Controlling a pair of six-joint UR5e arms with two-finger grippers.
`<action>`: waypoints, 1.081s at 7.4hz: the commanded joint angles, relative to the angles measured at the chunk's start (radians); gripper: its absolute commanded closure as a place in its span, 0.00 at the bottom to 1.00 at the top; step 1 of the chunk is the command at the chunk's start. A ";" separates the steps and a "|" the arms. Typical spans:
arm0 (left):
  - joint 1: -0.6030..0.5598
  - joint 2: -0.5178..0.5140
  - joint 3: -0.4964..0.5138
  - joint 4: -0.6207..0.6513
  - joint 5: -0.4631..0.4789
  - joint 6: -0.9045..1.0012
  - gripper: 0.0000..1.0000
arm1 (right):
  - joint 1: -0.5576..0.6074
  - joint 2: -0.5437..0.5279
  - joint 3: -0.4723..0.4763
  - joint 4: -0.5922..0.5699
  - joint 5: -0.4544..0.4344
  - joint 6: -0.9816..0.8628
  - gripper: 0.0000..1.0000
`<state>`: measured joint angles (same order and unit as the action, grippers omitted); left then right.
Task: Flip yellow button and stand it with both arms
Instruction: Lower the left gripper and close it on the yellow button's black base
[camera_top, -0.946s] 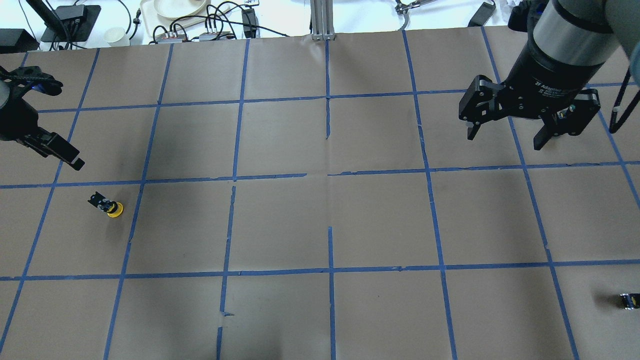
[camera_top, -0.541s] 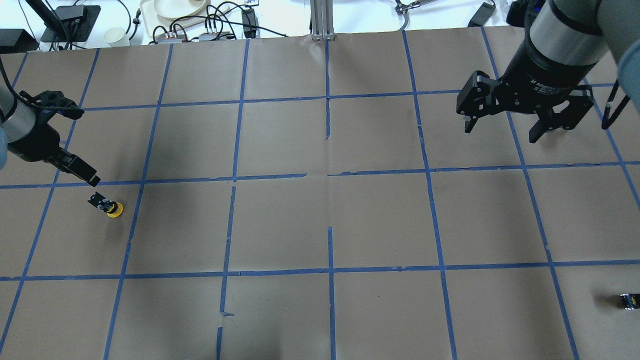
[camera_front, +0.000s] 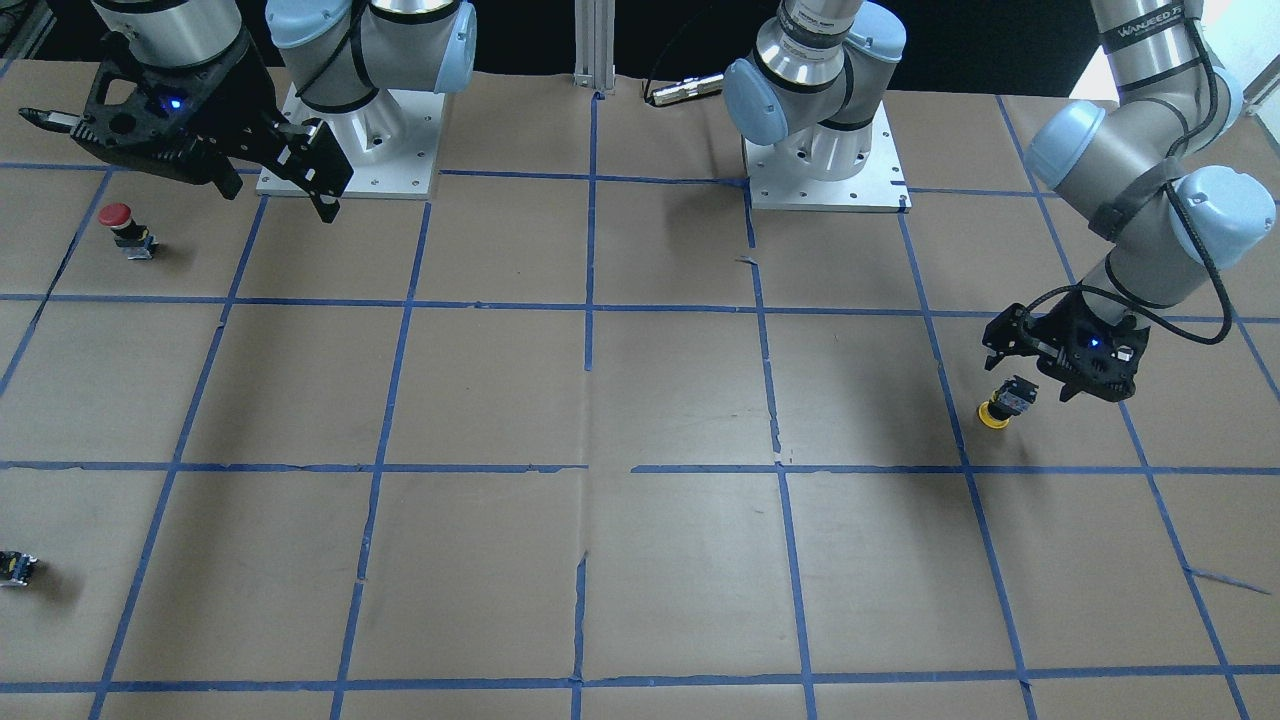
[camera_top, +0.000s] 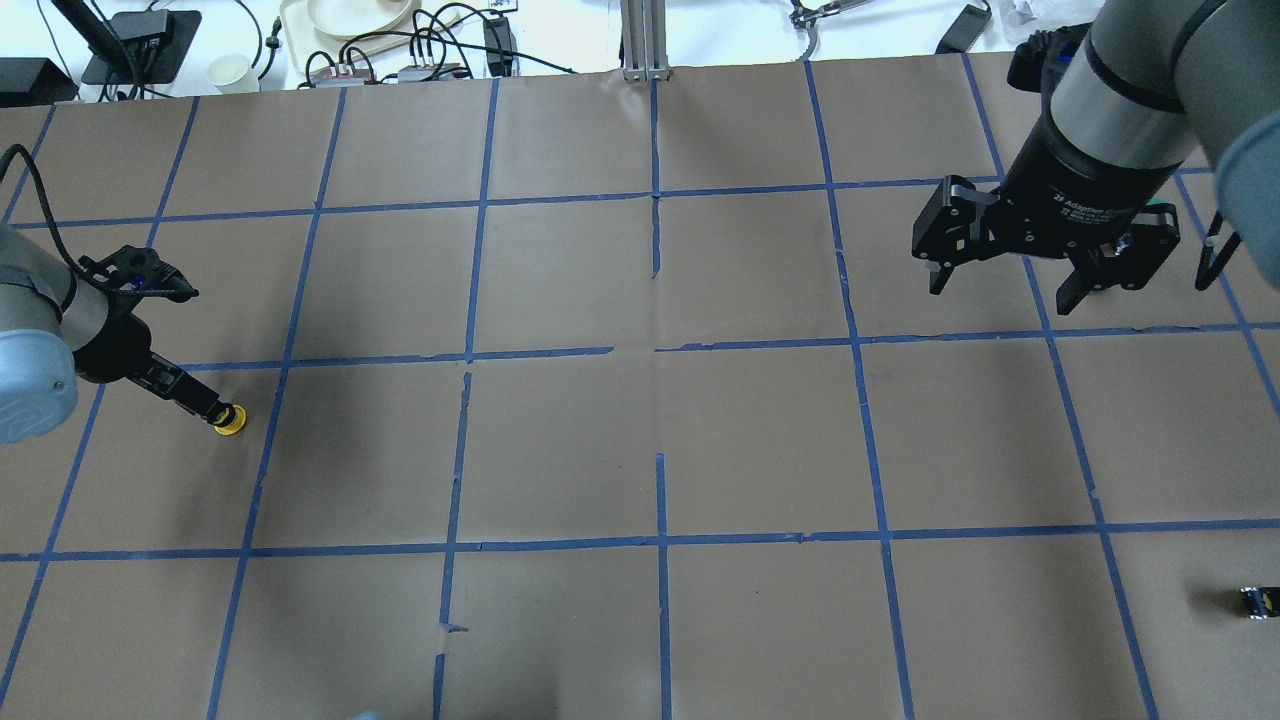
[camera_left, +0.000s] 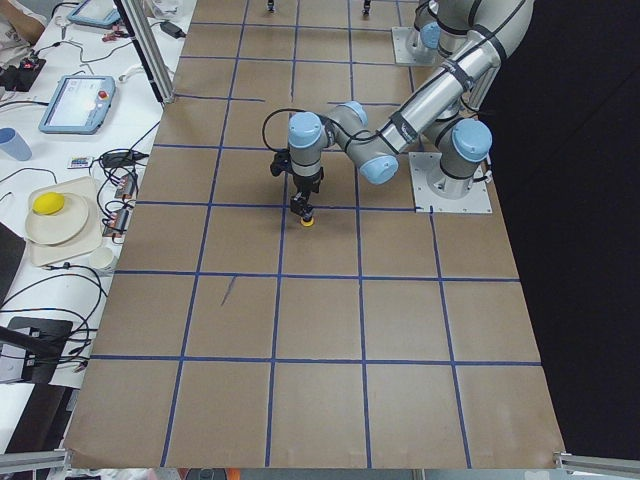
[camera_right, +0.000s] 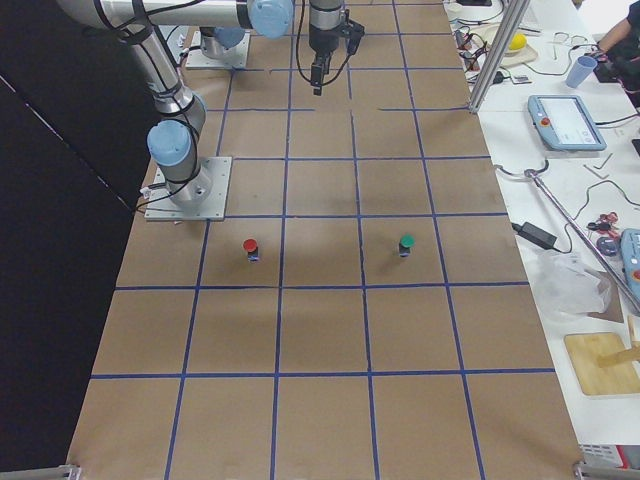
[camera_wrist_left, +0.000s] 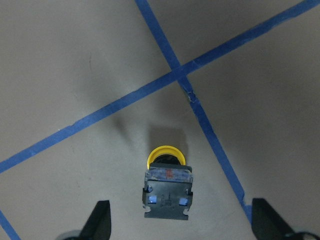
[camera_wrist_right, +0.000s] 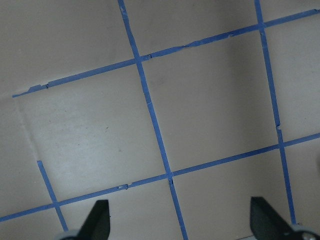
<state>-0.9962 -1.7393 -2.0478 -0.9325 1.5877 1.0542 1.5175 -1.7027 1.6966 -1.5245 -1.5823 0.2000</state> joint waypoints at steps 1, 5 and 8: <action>0.002 -0.017 -0.037 0.050 -0.005 0.007 0.01 | 0.001 -0.001 0.003 0.035 -0.001 0.002 0.00; 0.001 -0.041 -0.040 0.110 -0.011 0.076 0.05 | 0.001 -0.024 0.003 0.067 -0.007 -0.013 0.00; 0.001 -0.048 -0.043 0.109 -0.035 0.079 0.13 | 0.001 -0.026 0.005 0.073 -0.008 0.002 0.00</action>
<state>-0.9955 -1.7859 -2.0903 -0.8238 1.5564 1.1321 1.5187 -1.7279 1.7005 -1.4546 -1.5904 0.1952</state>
